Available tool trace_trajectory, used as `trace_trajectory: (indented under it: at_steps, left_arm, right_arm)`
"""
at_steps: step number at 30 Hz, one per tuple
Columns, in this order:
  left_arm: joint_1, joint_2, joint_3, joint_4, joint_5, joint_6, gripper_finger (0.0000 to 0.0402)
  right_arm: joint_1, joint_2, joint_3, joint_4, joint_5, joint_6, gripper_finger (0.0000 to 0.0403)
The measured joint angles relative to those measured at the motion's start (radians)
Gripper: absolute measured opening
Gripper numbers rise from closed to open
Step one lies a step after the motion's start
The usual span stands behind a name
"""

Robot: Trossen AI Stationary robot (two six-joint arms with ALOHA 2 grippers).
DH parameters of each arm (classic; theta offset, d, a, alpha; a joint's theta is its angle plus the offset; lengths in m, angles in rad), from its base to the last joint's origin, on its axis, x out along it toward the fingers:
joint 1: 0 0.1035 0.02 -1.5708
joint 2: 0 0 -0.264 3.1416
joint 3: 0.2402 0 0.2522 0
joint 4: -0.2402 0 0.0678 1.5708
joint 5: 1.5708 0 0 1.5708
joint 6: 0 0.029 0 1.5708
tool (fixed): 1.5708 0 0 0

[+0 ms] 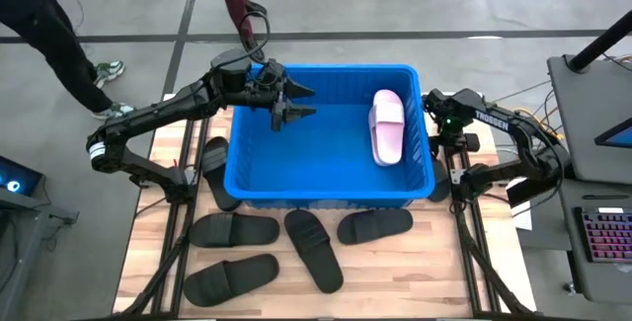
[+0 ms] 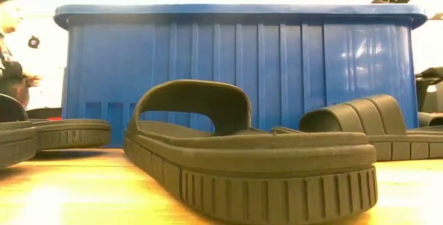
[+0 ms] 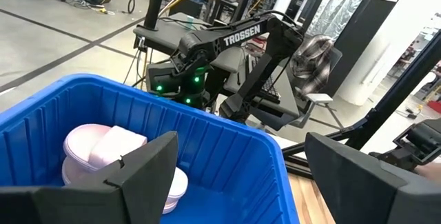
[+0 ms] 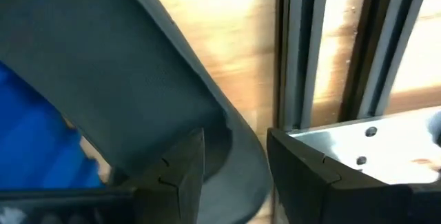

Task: Pick and place slides into bin
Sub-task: Put the black slide into the blue bin

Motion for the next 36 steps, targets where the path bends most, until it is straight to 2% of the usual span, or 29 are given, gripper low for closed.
trace_trajectory:
  at_steps: [9,19,25,34,36]
  left_arm:
    - [0.000,0.000,0.000,0.000,0.000,0.005,0.0302]
    - [0.002,-0.001,0.000,0.001,0.000,0.007,0.0302]
    - [0.002,-0.001,0.000,0.002,-0.001,0.008,0.0302]
    - [0.002,-0.001,0.000,0.002,-0.001,0.008,0.0302]
    - [0.002,-0.001,0.000,0.002,-0.001,0.008,0.0302]
  right_arm:
    - [0.006,0.031,-0.054,0.028,-0.050,0.090,0.0145]
    - [0.004,0.024,-0.127,0.039,-0.079,0.101,0.0117]
    - [0.004,0.023,-0.127,0.043,-0.073,0.066,0.0088]
    - [0.004,0.023,-0.127,0.043,-0.073,-0.036,0.0016]
    - [0.004,0.023,-0.127,0.043,-0.069,-0.039,0.0012]
